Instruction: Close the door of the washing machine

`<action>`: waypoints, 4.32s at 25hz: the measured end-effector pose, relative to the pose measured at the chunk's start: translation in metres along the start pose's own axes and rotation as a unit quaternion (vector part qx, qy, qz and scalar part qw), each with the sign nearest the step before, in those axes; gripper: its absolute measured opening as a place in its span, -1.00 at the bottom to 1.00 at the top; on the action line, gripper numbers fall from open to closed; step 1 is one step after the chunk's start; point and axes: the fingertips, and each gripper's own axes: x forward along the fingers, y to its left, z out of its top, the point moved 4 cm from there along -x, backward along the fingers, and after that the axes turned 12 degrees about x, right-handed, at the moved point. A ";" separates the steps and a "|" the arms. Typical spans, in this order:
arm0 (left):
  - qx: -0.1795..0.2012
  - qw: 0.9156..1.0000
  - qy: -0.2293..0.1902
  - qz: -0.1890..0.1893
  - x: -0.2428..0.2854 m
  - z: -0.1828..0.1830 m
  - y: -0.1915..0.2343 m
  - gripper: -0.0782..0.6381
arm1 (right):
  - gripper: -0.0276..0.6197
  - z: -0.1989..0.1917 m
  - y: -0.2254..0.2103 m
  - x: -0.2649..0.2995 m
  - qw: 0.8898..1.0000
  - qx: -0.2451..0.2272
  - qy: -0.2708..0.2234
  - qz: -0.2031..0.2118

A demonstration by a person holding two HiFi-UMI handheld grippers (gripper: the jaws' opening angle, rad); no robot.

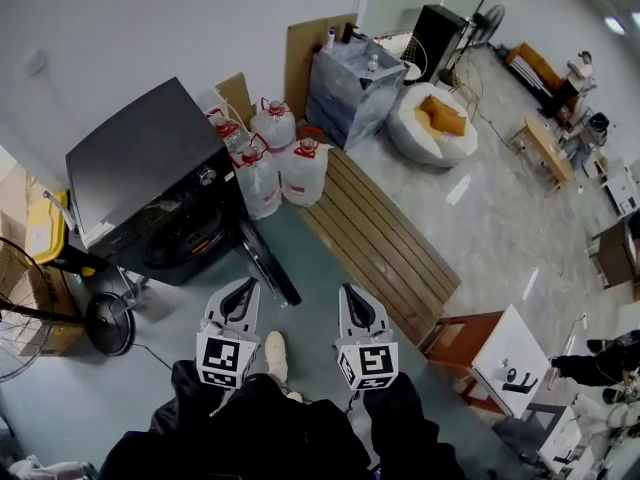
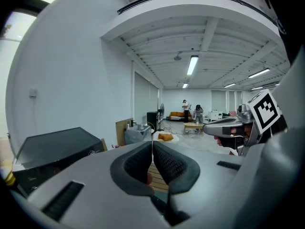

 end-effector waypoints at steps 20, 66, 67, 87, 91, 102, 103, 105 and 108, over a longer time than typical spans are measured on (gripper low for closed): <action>-0.060 0.994 0.051 0.069 0.008 -0.092 0.108 -0.70 | -0.86 -0.052 0.076 0.151 0.993 -0.015 0.080 0.089; -0.236 0.940 0.202 0.144 0.083 -0.399 0.013 -0.70 | -0.34 -0.400 -0.038 0.226 0.913 -0.096 0.358 0.171; -0.239 0.938 0.203 0.148 0.082 -0.400 0.012 -0.70 | -0.35 -0.403 -0.038 0.228 0.911 -0.099 0.361 0.174; -0.275 0.897 0.225 0.263 0.048 -0.412 0.008 -0.70 | -0.52 -0.425 -0.006 0.236 0.859 -0.116 0.403 0.292; -0.283 0.886 0.227 0.288 0.037 -0.410 0.010 -0.70 | -0.51 -0.430 0.010 0.236 0.850 -0.110 0.414 0.307; -0.300 0.866 0.220 0.333 -0.010 -0.432 0.025 -0.70 | -0.47 -0.447 0.079 0.228 0.835 -0.096 0.437 0.320; -0.301 0.866 0.221 0.332 -0.016 -0.435 0.027 -0.70 | -0.47 -0.448 0.086 0.227 0.835 -0.093 0.439 0.319; -0.296 0.868 0.223 0.331 -0.025 -0.440 0.034 -0.70 | -0.47 -0.451 0.099 0.228 0.837 -0.086 0.441 0.313; -0.293 0.870 0.217 0.333 -0.041 -0.446 0.049 -0.70 | -0.47 -0.456 0.118 0.232 0.844 -0.076 0.437 0.302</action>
